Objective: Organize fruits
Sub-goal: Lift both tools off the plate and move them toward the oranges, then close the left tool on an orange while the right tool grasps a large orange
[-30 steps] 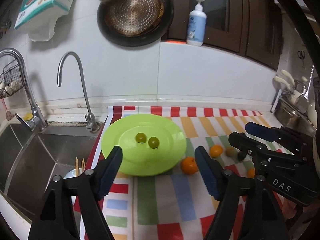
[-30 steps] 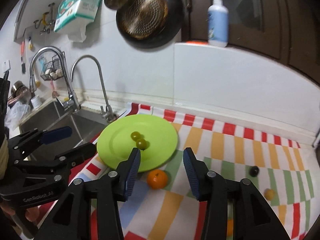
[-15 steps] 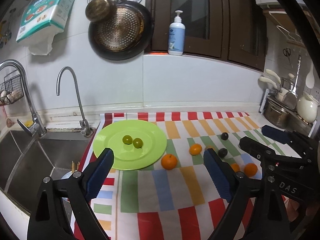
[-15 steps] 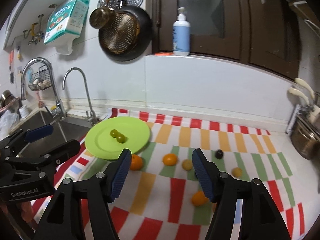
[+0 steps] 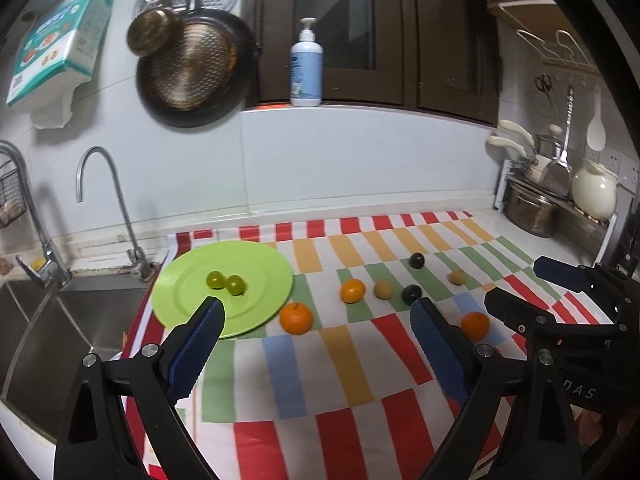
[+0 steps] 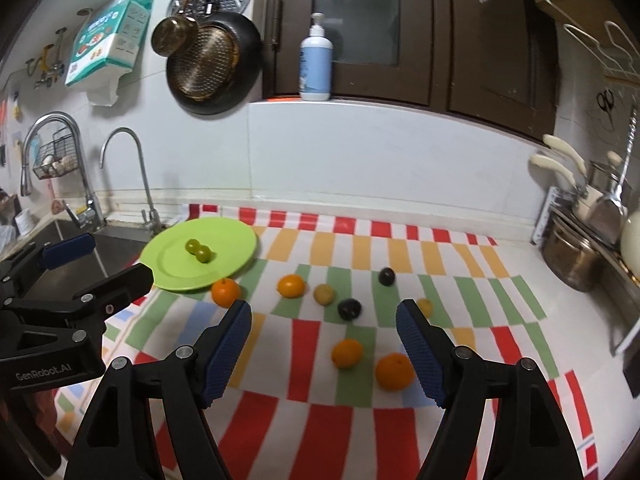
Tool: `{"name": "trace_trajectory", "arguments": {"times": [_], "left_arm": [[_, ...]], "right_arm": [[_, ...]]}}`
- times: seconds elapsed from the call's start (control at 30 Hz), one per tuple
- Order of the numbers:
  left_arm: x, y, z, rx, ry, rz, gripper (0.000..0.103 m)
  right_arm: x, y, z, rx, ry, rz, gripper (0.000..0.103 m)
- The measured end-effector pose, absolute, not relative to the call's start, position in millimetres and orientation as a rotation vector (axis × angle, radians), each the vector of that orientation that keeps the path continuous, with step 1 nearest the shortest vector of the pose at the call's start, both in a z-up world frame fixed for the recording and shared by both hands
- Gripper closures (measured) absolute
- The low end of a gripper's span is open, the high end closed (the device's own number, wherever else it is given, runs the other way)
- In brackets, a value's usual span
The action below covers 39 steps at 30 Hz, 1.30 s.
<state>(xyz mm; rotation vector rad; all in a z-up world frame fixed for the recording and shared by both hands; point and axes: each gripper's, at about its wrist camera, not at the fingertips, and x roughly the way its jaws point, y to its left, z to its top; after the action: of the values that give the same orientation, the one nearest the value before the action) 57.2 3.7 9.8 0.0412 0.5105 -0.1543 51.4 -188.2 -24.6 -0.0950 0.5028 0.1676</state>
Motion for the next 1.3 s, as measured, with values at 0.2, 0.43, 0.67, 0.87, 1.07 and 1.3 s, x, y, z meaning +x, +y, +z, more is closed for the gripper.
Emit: {"name": "trace_trajectory", "arguments": {"times": [0.2, 0.43, 0.67, 0.87, 1.07, 1.3], "left_arm": [[61.3, -15.7, 2.2, 0.065, 0.514, -0.204, 0.008], [70.5, -39.3, -5.6, 0.110, 0.509, -0.267, 0.008], [79.1, -60.3, -12.3, 0.192, 0.494, -0.346, 0.008], [88.9, -75.1, -19.7, 0.248, 0.493, -0.411, 0.014], [105.3, -84.9, -31.3, 0.281, 0.520, -0.476, 0.025], [120.5, -98.8, -54.5, 0.360, 0.557, -0.587, 0.036]], "right_arm": [[50.8, -207.5, -33.3, -0.079, 0.530, 0.121, 0.028], [54.5, -225.5, -40.3, -0.074, 0.554, 0.080, 0.028], [62.8, -237.2, -48.6, -0.110, 0.582, 0.061, 0.028], [75.3, -246.7, -55.2, -0.127, 0.615, 0.078, 0.028], [85.4, -249.7, -64.7, -0.147, 0.651, 0.089, 0.028], [98.3, -247.7, -79.5, -0.199, 0.691, 0.113, 0.030]]}}
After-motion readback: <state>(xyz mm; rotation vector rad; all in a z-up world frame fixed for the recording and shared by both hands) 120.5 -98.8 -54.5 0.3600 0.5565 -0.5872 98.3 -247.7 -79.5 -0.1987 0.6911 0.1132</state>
